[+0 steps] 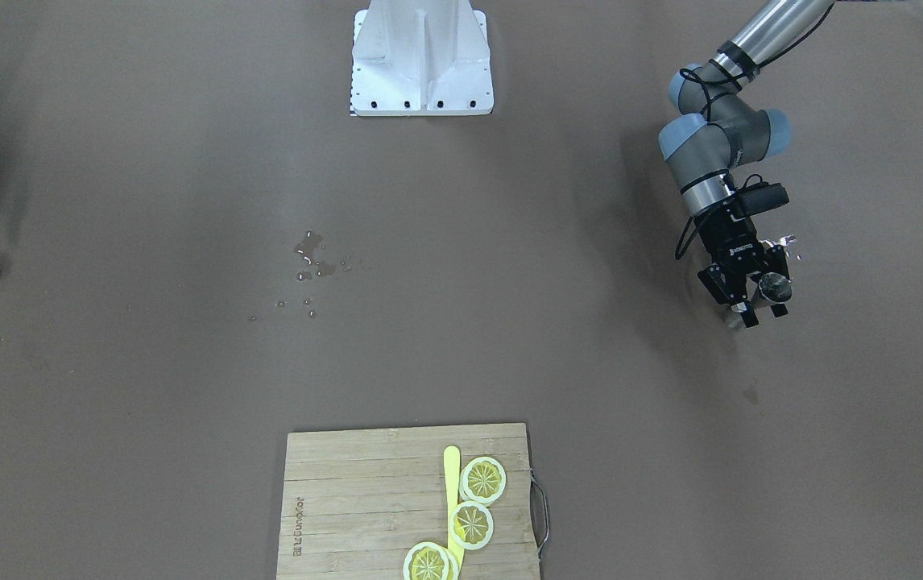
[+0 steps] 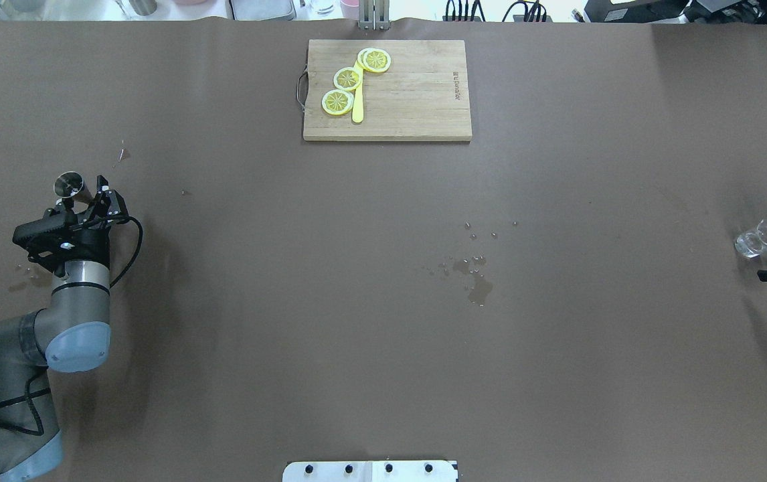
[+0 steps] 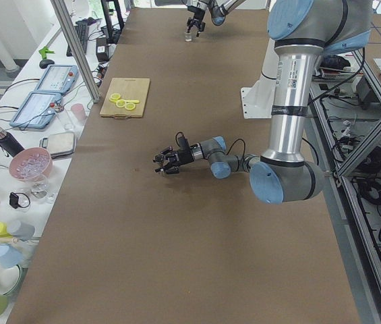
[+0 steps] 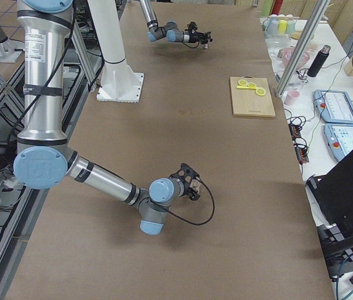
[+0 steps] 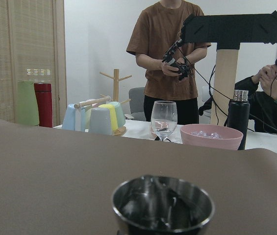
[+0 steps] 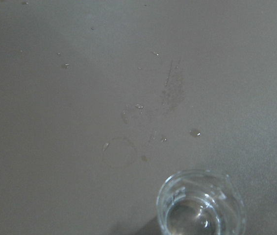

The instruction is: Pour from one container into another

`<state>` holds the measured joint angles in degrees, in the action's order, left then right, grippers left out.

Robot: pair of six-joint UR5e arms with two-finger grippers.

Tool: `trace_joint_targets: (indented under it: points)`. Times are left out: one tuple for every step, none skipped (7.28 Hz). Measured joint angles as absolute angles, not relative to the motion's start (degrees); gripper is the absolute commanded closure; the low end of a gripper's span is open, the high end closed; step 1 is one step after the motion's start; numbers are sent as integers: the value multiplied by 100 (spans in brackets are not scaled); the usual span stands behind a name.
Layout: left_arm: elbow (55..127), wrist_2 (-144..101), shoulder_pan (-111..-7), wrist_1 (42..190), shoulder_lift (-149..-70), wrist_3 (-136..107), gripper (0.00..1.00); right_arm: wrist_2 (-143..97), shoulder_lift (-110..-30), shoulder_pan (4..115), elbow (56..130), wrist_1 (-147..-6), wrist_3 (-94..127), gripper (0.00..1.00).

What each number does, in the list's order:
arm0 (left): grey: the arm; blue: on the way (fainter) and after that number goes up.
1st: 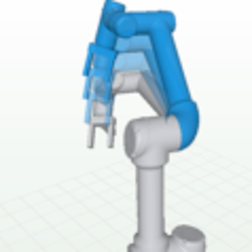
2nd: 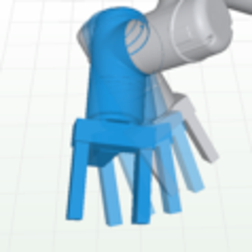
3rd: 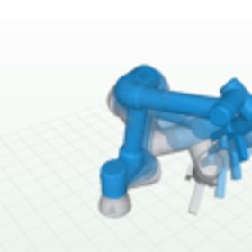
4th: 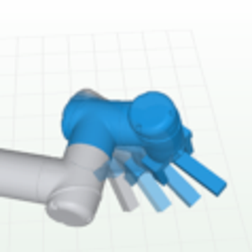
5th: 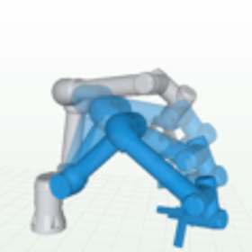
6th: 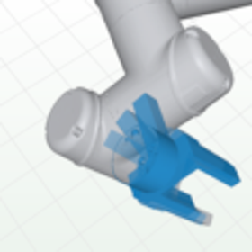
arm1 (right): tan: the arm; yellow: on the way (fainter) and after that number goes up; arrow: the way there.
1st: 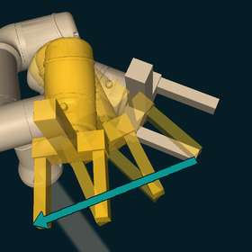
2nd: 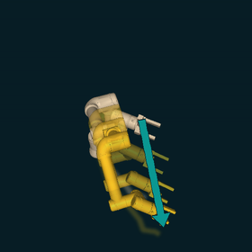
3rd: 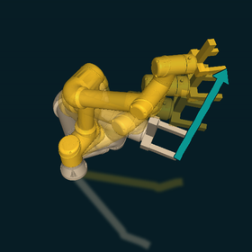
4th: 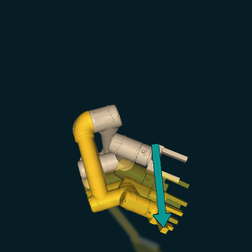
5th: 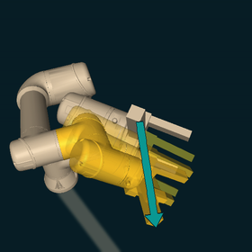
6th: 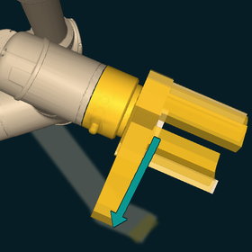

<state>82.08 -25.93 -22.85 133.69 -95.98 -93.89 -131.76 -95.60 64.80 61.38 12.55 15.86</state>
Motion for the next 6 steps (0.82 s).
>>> trace_joint_targets:
  points:
    - [8225, -2593, -2285, 13366, -9598, -9371, 4, -13270, -9602, 6580, 6158, 1249, 1593, 0]
    - [8253, -2593, -2285, 13363, -9598, -9355, 4, -13410, -9618, 6727, 6181, 1222, 1593, 0]
    - [8299, -2593, -2285, 13327, -9595, -9347, 4, -13595, -9627, 6909, 6220, 1130, 1593, 0]
    - [8399, -2593, -2285, 13221, -9578, -9344, 4, -13863, -9653, 7110, 6311, 887, 1599, 0]
    - [8562, -2593, -2285, 13093, -9523, -9343, 4, -14133, -9736, 7284, 6469, 564, 1602, 0]
    - [8770, -2595, -2285, 12982, -9402, -9341, 4, -14257, -9838, 7375, 6592, 320, 1602, 0]
